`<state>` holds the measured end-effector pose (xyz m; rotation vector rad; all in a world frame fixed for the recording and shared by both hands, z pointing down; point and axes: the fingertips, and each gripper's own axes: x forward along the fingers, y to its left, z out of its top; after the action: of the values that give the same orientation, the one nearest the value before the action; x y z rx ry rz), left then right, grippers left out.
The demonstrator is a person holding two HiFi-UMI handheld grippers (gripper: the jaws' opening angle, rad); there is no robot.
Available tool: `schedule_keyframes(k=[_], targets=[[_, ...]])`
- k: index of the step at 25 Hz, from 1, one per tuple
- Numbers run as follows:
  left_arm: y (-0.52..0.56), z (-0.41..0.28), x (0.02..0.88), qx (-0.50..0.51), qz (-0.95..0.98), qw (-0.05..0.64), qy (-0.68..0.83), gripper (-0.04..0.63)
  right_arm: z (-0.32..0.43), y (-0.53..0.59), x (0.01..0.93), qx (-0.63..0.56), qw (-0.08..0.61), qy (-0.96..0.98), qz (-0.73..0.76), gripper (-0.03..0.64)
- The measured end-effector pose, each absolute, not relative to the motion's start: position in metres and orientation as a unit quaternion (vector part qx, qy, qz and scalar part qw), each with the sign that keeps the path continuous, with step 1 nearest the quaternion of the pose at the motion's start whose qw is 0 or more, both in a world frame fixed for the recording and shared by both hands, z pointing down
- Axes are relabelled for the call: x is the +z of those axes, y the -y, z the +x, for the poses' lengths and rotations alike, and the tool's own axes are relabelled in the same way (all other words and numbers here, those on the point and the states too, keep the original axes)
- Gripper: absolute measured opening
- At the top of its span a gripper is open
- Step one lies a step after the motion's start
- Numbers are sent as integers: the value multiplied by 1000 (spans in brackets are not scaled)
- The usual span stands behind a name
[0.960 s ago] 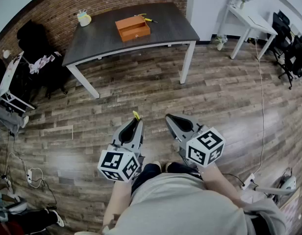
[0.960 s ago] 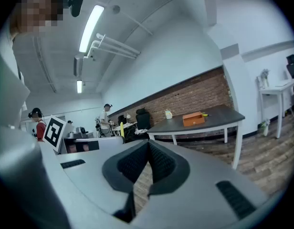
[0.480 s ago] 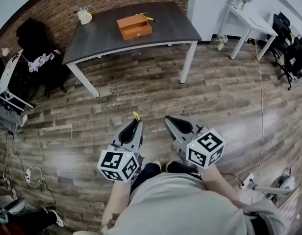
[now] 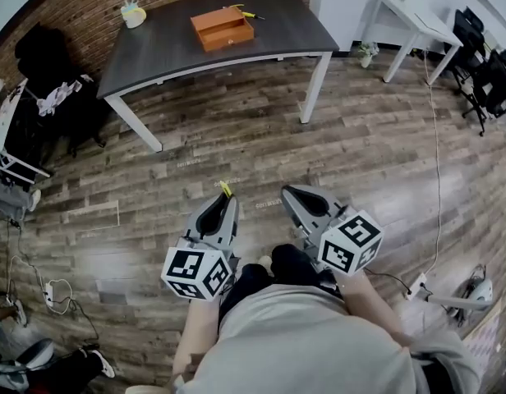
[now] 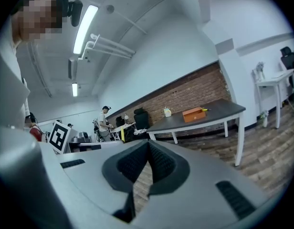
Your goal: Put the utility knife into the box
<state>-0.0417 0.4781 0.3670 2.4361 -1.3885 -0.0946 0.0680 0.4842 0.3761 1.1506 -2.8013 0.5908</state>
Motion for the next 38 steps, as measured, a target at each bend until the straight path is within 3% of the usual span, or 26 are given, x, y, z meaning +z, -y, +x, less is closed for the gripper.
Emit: schedule_keyframes(k=[13,30,38], targets=[[-407,-67,385,-47,839,188,509,64,54,-408,398,224,22,912,344,5],[-175,-79,357,-46,828,154,538,64,39,-176,377,224,-4,930,291,5],[-117,-69,356,-24,829,157,537,66,40,-120,374,244,-16,928,282,5]])
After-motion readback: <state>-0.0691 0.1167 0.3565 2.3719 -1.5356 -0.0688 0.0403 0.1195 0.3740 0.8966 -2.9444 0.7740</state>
